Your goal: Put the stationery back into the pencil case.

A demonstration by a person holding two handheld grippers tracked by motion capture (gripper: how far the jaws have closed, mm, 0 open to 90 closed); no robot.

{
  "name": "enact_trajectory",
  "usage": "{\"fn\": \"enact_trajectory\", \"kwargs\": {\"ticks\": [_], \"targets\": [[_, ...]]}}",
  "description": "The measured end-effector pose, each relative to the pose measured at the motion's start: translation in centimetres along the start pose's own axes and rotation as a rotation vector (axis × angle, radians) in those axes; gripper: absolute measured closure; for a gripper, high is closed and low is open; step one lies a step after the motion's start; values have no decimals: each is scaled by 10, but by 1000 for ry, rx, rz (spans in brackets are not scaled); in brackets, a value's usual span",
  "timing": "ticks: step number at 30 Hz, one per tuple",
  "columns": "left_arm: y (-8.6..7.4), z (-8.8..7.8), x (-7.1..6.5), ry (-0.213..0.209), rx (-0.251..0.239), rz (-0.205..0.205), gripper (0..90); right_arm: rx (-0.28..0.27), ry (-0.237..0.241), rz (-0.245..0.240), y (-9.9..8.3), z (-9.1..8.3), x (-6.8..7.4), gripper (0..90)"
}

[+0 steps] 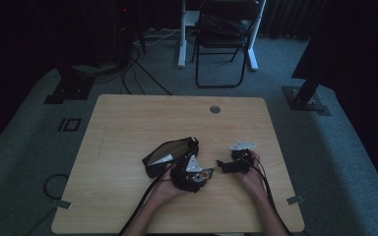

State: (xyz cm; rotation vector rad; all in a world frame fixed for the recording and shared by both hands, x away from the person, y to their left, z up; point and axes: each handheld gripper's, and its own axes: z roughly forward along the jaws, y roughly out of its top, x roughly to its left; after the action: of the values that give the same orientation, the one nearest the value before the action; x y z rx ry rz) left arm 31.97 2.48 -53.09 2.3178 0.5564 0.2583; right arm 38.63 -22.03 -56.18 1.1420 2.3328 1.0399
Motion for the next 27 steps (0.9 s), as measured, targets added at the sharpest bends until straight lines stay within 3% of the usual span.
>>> {"fn": "enact_trajectory", "kwargs": {"ticks": [27], "targets": [[9, -25, -2, 18, -49, 15, 418, 2, -2, -9, 0, 0, 1, 144]]}}
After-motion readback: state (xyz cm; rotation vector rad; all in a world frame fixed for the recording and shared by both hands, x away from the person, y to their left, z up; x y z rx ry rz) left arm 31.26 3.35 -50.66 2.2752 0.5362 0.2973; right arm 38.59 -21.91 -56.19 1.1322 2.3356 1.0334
